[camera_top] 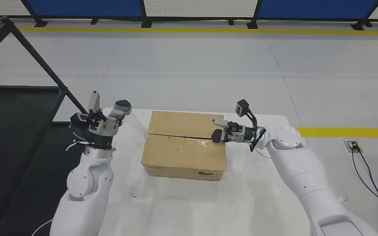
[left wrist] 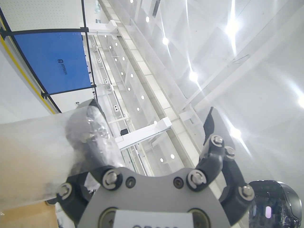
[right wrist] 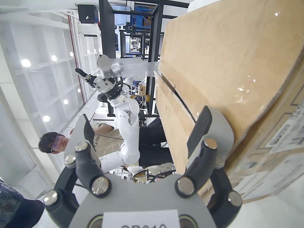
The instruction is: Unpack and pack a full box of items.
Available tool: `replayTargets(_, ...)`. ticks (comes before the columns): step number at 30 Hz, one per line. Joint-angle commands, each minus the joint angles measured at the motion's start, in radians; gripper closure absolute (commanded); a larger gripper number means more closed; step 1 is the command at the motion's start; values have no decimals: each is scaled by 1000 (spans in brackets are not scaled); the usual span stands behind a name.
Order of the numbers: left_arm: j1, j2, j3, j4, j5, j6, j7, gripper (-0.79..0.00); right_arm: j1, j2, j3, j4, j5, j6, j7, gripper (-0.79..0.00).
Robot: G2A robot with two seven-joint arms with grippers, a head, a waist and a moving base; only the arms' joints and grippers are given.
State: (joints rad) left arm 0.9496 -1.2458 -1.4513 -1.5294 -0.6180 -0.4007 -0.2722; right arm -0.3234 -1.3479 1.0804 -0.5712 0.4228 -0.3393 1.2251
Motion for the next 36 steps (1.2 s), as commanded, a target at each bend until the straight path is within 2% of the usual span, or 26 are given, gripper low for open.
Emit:
replayTargets(1, -1, -3, 13, -11, 11, 2, 4, -785, 1, 1, 2, 2, 1, -3, -4, -785)
replayTargets(17, -51, -32, 162, -52, 140, 42, 40, -785, -23, 24, 33, -20, -18, 3, -12, -785)
replayTargets(36, -104, -73, 321, -27, 267, 58, 67, -785, -67, 47, 61, -64, -15, 12, -11, -785)
